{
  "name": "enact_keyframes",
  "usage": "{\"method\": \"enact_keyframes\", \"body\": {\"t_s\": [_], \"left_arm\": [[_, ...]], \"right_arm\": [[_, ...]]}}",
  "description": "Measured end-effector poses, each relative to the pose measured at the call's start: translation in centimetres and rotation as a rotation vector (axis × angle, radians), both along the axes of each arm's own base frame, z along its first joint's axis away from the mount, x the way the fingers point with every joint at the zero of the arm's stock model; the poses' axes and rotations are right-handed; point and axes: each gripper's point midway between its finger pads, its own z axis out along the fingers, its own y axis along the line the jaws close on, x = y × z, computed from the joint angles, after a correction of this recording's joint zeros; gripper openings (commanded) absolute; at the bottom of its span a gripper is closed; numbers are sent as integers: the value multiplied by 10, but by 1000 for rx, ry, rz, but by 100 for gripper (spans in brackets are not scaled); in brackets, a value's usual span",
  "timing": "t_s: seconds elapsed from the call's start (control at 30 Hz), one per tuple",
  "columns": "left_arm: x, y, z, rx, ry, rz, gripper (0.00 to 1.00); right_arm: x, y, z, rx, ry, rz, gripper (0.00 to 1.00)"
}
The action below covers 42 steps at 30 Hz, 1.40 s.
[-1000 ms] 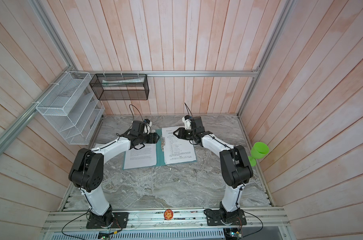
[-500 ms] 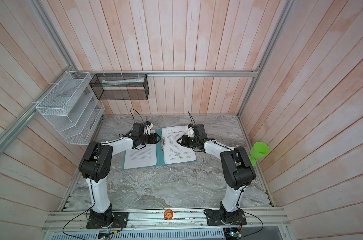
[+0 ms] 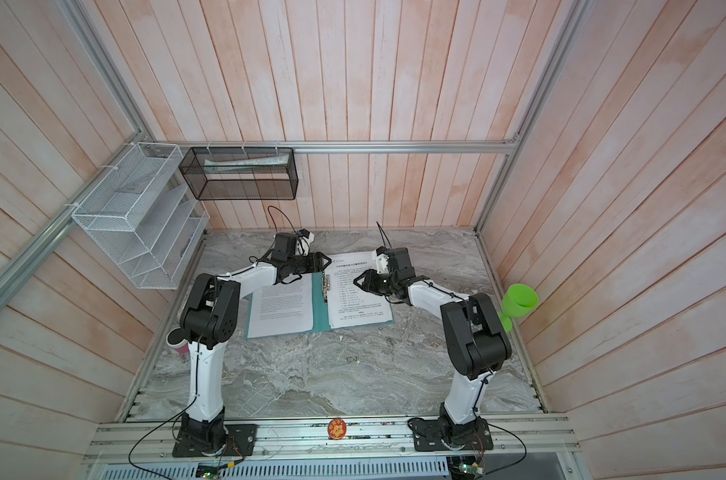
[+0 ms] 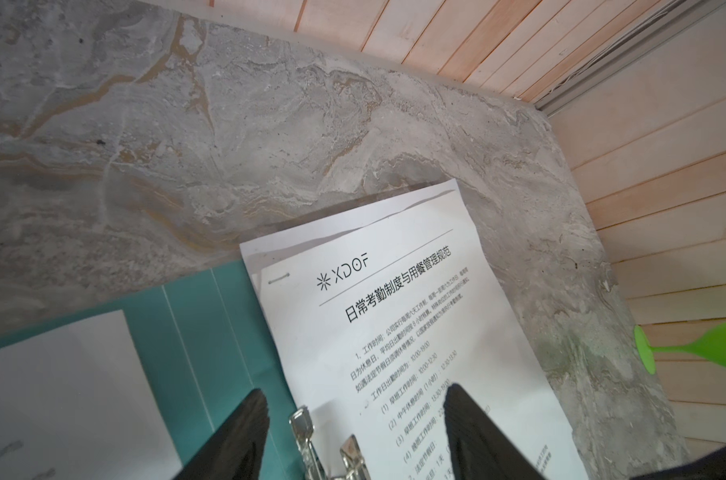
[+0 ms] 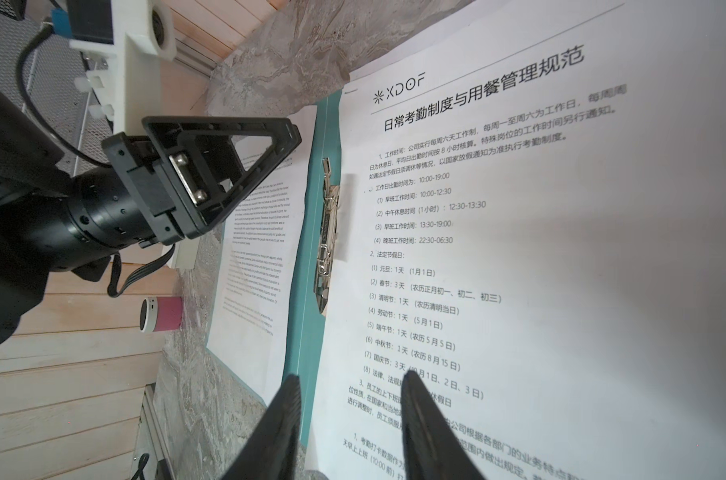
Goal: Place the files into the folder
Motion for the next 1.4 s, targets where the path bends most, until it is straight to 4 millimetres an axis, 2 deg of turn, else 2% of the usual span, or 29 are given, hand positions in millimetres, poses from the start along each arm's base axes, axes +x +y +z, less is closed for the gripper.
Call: {"method": "enact_keyframes", "body": {"t_s": [0.3,1.0,1.23,1.4], "left_arm": [[-2,-5,-20,-23,58,-15,68],[-12,-15,-33,-81,112,-62,62],[-18,-14,-31,-89,119,-59,61],[-22,-12,-19,-95,108,-58,61]], "right_arm": [[2,-4,0,-1,1,-10,38],[1,-3,0,6,7,-3,38],[1,-3,0,8,8,-1,37],[1,-3,0,10,9,-2,38]]}}
